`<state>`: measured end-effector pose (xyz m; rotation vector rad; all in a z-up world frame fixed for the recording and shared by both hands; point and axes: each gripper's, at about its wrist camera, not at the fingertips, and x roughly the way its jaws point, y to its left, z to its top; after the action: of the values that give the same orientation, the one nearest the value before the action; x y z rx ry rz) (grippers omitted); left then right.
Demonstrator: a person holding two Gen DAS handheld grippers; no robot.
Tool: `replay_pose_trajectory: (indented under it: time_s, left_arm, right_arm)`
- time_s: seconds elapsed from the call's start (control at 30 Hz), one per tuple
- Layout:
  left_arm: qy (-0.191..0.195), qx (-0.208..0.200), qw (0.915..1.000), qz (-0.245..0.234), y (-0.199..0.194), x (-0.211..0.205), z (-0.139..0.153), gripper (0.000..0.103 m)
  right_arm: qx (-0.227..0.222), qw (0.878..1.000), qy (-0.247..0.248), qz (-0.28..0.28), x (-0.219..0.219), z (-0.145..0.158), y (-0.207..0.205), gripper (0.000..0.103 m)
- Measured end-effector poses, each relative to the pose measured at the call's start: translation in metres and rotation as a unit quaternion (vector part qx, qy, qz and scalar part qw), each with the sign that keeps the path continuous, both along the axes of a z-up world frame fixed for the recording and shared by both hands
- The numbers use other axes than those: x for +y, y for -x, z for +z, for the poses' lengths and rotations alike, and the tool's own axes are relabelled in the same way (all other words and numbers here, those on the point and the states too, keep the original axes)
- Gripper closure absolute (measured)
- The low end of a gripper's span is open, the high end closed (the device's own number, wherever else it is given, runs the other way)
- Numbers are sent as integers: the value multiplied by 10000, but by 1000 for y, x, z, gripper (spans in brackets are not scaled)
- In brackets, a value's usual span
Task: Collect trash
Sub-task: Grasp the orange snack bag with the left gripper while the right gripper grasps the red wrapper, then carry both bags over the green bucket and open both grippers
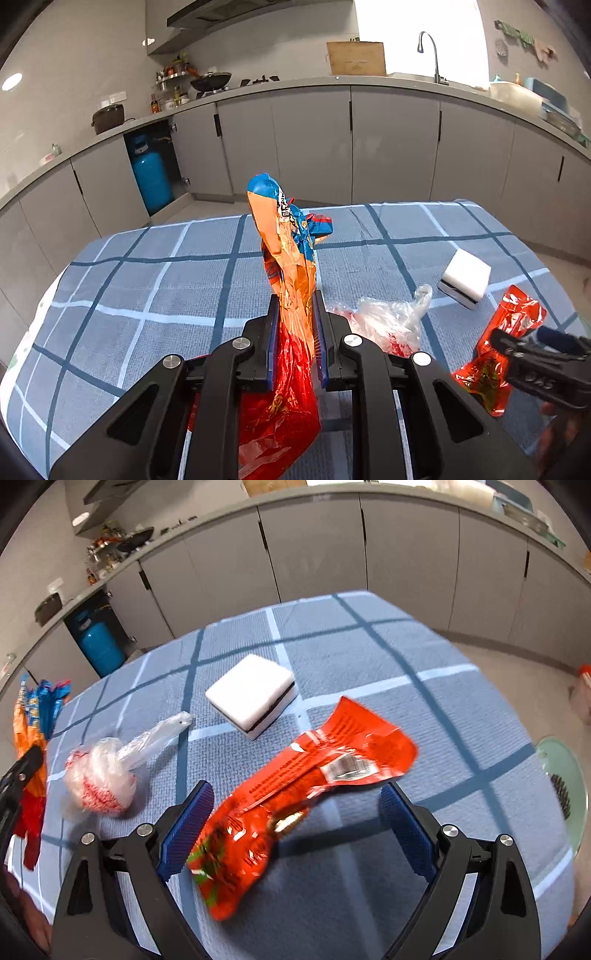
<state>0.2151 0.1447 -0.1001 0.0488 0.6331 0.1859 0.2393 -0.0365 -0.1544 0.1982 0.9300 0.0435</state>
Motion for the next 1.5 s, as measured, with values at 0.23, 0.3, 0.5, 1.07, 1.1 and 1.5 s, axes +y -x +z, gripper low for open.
replay_pose_trajectory:
  time_s: [0.23, 0.3, 0.5, 1.07, 1.1, 1.5]
  left_arm:
    - [121, 92, 9998, -147, -3, 4, -3, 85]
    - [133, 109, 9997, -194, -3, 4, -3, 85]
    - [183, 160, 9991, -345, 0, -5, -2, 85]
    - [26, -10, 9941, -1087, 14, -82, 25, 85]
    - [7, -8, 9932, -1162, 15, -89, 26, 85]
    - [-169, -18, 9853, -1699, 14, -154, 34, 85]
  right_arm:
    - [32, 9979, 515, 400, 16, -9, -2, 45]
    - [52, 9969, 544, 561, 11, -9, 1, 50]
    - [-30, 9948, 505, 889, -2, -7, 22, 62]
    - [-796, 9924, 212, 915, -57, 30, 74, 64]
    - [-820, 9925, 173, 888, -62, 31, 75, 64]
    - [-1272, 9898, -199, 616, -110, 58, 96, 64]
